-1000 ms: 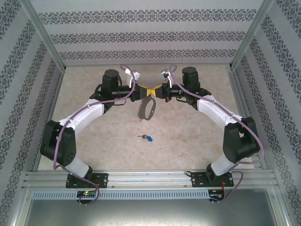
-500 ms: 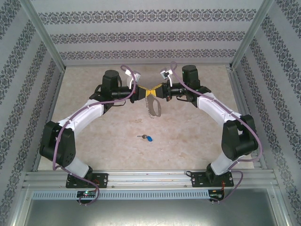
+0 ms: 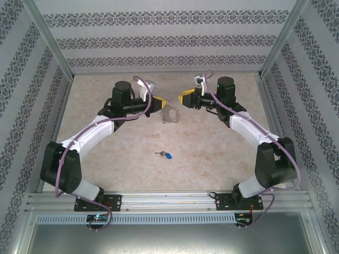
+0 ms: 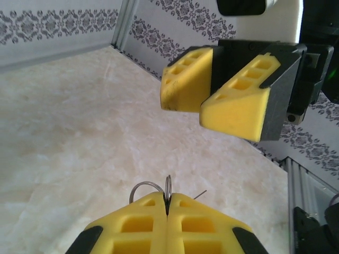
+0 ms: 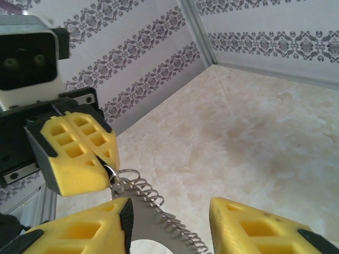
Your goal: Put the keys on the keyring
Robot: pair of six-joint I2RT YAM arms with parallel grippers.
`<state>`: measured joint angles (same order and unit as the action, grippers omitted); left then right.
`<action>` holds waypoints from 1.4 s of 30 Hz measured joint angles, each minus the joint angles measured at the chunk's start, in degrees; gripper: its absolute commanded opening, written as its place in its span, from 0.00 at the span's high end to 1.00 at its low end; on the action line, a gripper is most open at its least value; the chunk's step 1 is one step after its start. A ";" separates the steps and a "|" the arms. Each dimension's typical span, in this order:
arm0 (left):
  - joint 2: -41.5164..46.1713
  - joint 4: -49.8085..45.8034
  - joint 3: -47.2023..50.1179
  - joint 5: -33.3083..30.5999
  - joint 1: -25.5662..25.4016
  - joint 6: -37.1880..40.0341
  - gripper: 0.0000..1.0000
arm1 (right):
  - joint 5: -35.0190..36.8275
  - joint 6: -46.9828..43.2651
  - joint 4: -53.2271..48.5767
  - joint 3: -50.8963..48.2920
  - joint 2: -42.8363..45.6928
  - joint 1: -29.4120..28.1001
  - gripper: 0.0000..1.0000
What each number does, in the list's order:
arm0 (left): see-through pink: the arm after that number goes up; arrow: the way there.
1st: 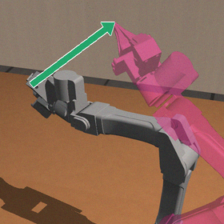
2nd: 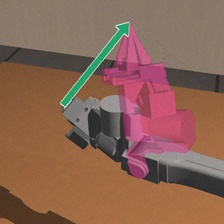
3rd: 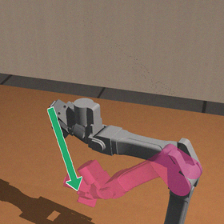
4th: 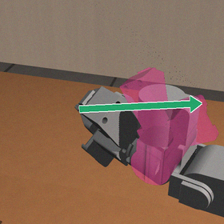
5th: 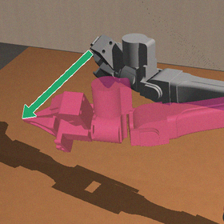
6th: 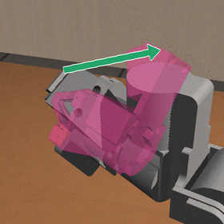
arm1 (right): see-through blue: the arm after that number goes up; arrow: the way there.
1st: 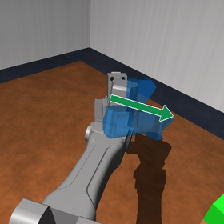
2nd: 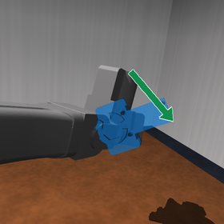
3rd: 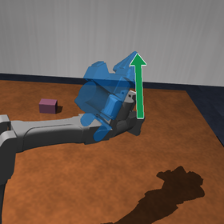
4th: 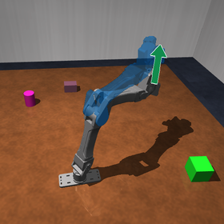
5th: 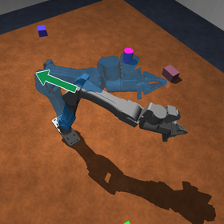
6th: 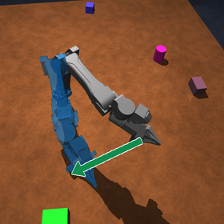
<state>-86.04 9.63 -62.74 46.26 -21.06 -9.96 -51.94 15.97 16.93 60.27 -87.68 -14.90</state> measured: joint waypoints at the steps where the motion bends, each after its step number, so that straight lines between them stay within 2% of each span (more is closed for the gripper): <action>1: 0.00 -0.04 0.00 -0.26 0.00 1.03 1.00 | 0.59 0.50 0.94 -0.85 -0.02 -0.33 0.56; 5: 0.00 -1.16 -0.17 -0.94 0.00 4.81 1.00 | 1.79 2.08 3.61 -2.97 -0.37 -1.16 0.56; 15: -1.20 -11.45 -6.47 -1.31 0.00 14.16 1.00 | 1.73 2.80 6.91 -2.93 -3.37 -4.90 0.57; 35: -2.45 -15.89 -7.67 1.11 0.00 16.02 1.00 | -0.28 2.45 6.86 -0.11 -4.31 -6.67 0.61; 38: -2.54 -16.11 -7.69 1.29 0.00 16.02 1.00 | -0.90 2.12 6.75 -0.04 -4.59 -6.75 0.67; 42: -2.97 -16.11 -7.69 1.31 0.00 16.02 1.00 | -1.53 1.70 5.97 -0.02 -4.74 -6.75 0.81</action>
<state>-89.01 -6.48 -70.43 47.57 -21.06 6.07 -53.47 17.67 22.90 60.25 -92.42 -21.65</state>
